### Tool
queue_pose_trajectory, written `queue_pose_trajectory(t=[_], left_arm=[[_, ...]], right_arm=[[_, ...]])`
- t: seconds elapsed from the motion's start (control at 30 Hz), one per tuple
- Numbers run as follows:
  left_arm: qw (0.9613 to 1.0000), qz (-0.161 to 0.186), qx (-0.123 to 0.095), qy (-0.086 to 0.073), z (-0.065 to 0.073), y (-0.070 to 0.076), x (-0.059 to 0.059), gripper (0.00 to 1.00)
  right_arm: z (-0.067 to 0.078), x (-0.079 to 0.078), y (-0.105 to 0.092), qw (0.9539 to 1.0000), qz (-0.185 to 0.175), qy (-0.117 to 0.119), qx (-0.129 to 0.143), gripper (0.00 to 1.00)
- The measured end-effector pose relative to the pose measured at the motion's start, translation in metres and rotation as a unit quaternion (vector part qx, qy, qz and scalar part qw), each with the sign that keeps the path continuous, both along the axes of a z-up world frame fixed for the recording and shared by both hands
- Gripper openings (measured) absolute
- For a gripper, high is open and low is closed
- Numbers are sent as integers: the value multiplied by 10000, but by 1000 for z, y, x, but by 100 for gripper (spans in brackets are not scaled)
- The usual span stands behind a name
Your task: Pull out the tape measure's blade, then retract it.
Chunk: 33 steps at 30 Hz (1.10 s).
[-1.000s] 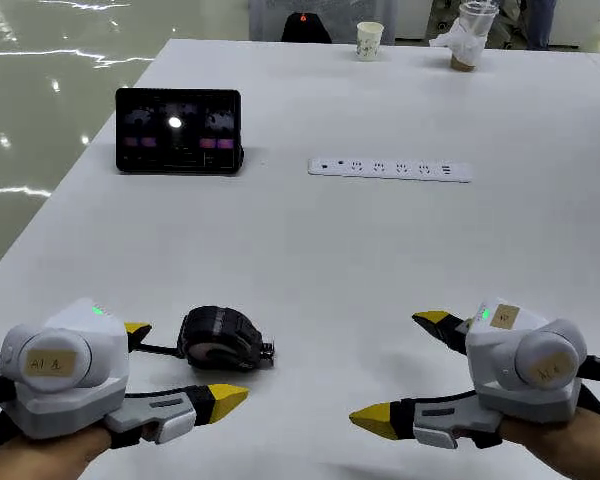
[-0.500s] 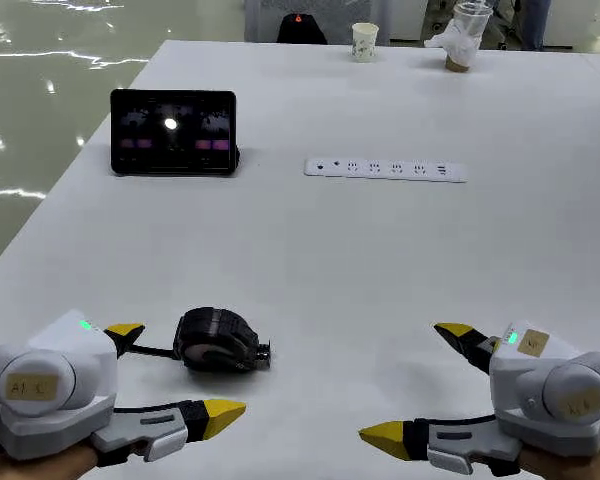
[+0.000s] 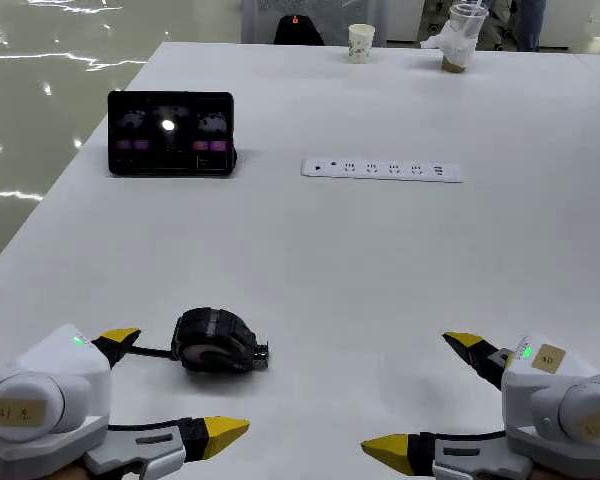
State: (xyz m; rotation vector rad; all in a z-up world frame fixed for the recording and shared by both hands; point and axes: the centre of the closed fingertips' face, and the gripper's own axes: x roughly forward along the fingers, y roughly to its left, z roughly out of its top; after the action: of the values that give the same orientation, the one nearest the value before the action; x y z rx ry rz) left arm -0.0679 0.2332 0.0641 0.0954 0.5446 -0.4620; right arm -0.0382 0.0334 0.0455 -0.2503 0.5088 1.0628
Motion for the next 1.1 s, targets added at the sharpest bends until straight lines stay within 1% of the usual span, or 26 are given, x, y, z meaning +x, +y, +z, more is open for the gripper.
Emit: queue_pose_trajectory(t=[0.1,0.23,0.47,0.63,0.77,0.8,0.83,0.9,0.97,1.1], left_arm=[[10000,5,17,-9,1,0,-1,99],[10000,51,-24,-18,1,0,-4,99],[10000,-71,36,-59,2,-4,-8,99],[9999,-128,-29,-71,4,-7,-9,99],[9999,-121,-15,-95,5,-7,-9,97],[9998,-78,30,-167,7,-6,-7,97],[9998,-75,11,-174,8,-6,-7,97],[9998,-60,-128,-127,10,-7,-7,98],[9998,-55,-131,-152,11,-6,-6,98],[9998,-62,-105,-146,11,-4,-6,99]], right_arm=[[0,-3,0,10000,9,5,-25,99],[2,-7,0,10000,-16,-5,-6,99],[4,-11,-3,10000,-57,-6,8,99],[3,-13,-6,10000,-71,6,-18,99],[3,-15,-7,10000,-62,6,-45,99],[3,-15,-7,10000,-68,3,-41,99],[3,-15,-7,10000,-71,2,-39,99],[3,-14,-8,10000,-84,-8,-35,99],[4,-13,-8,9999,-95,-11,-30,99],[4,-13,-9,9999,-100,-18,-33,99]])
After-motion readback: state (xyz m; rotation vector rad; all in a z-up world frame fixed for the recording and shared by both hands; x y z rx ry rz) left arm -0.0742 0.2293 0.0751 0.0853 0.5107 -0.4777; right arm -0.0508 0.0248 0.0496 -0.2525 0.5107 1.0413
